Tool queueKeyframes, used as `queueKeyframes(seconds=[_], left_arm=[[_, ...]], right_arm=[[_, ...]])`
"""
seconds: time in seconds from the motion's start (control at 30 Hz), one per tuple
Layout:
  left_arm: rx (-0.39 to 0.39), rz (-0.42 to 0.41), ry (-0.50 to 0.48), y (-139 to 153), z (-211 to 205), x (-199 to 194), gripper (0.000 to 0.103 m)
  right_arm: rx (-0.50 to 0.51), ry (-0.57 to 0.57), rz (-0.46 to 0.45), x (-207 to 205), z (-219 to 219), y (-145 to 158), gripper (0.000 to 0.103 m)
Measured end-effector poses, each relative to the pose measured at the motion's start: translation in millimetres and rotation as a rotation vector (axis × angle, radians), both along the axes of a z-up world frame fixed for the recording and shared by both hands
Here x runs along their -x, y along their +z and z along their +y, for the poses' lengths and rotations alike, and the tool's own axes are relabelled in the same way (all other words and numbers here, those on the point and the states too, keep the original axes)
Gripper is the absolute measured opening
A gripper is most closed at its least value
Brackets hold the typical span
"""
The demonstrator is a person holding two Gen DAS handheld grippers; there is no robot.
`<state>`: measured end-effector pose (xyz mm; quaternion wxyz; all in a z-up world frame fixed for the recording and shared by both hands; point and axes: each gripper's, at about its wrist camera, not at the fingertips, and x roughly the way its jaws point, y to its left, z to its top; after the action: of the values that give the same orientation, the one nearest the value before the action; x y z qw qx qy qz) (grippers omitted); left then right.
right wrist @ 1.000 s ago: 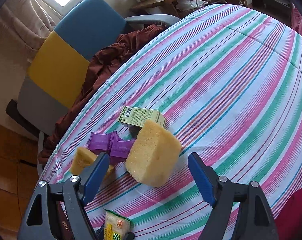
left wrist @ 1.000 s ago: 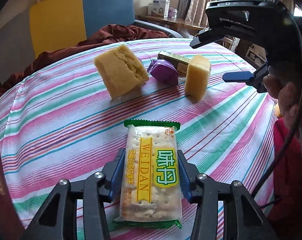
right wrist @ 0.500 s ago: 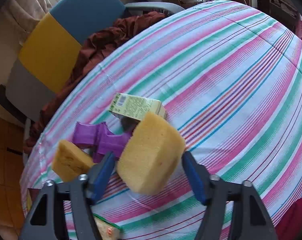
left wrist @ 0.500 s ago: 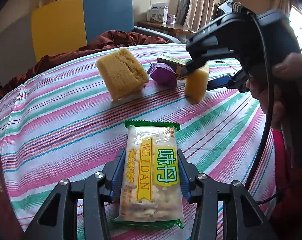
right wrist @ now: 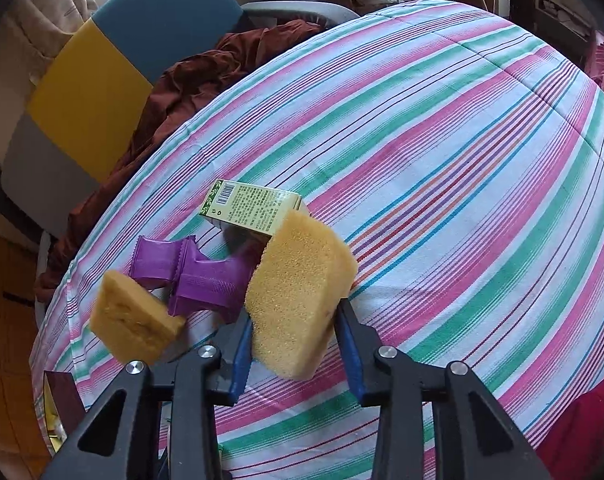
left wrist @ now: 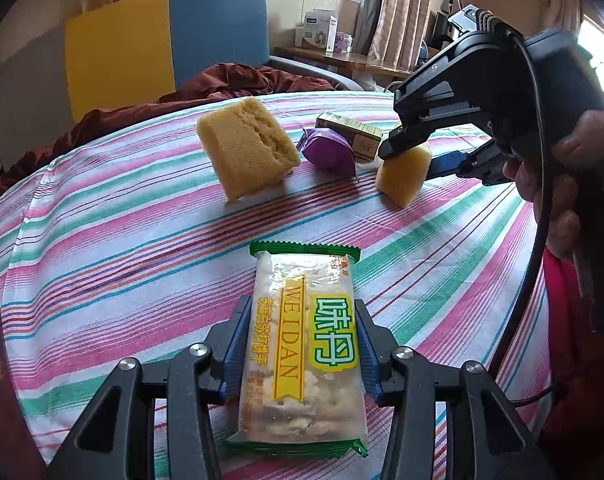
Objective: Organize objects
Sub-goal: 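Carry the WEIDAN packet with the left gripper over the gold tin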
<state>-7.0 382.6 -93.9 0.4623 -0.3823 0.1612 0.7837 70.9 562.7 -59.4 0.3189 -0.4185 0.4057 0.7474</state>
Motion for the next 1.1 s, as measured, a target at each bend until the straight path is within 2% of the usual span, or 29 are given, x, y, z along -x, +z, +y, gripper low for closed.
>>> queueKeyframes(seconds=[0.43,0.63,0.77,0.83,1.1], left_arm=[[0.005,0.022,0.030,0,-3,-3,0.047],[0.004,0.009,0.104,4,-18,-2,0.047],[0.032,0.043,0.117,6,-27,-12,0.047],[0.025,0.035,0.125,10,-34,-17,0.047],[0.003,0.090,0.160,41,-61,-26,0.047]], right_arm=[[-0.042,0.017,-0.026,4,-1,1,0.038],[-0.087,0.025,-0.047,5,-3,5,0.038],[-0.092,0.038,-0.059,7,-4,4,0.038],[-0.102,0.038,-0.058,6,-4,5,0.038],[-0.130,0.047,-0.058,4,-8,9,0.038]])
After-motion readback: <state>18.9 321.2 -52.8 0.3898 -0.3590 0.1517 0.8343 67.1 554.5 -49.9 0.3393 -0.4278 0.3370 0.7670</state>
